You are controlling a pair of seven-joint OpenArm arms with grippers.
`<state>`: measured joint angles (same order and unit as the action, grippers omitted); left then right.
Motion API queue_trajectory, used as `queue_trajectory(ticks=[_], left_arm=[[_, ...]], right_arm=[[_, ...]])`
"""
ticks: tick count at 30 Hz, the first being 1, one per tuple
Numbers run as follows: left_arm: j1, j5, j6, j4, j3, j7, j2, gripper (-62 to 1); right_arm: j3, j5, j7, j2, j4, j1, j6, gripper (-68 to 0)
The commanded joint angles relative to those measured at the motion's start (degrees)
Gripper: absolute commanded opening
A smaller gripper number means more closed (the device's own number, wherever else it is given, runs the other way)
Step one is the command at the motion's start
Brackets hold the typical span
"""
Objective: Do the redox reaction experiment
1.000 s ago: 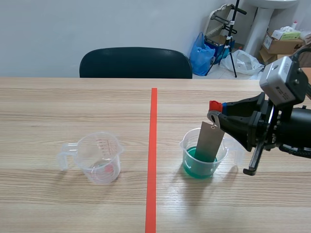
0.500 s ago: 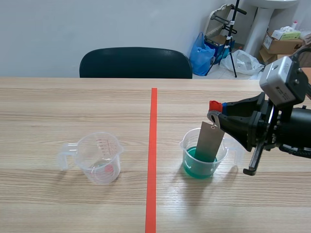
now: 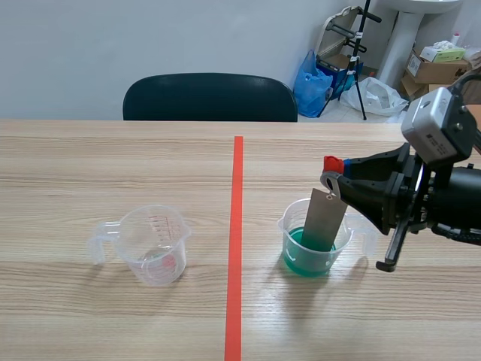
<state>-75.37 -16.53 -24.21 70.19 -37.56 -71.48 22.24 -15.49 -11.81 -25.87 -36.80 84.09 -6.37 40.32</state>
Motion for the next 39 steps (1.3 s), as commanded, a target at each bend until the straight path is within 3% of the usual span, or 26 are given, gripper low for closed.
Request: queue_trajectory(ticks=[1,11,14,24,39], left_arm=[[-0.1,-0.4,-0.3,0.5,-0.5,-1.2,-0.3,1.4],[-0.1,-0.4,-0.3,0.5,-0.5,-1.2,-0.3,1.4],[-0.1,-0.4,-0.3,0.5,-0.5,-1.2,-0.3,1.4],[-0.1,-0.4,-0.3,0.5,-0.5,-1.1,-0.3,1.4],[-0.1,-0.4,-0.3,0.5,-0.5,-1.1,-0.3,1.4]], right_arm=[[0.4,-0.3,0.2,-0.3,0.3,0.5,0.1,-66.9],[2.2,-0.9,0.3,-2.4,4.7,0.5,2.4,-66.9],[3.1,-3.5,1.6,-3.1,6.3,0.3,2.4,-66.9],[5.4,-14.0,13.0,-5.0,11.6,0.3,2.4,-66.9],[8.9,-25.6,29.0,-5.0,21.0,0.3,2.4,-66.9]])
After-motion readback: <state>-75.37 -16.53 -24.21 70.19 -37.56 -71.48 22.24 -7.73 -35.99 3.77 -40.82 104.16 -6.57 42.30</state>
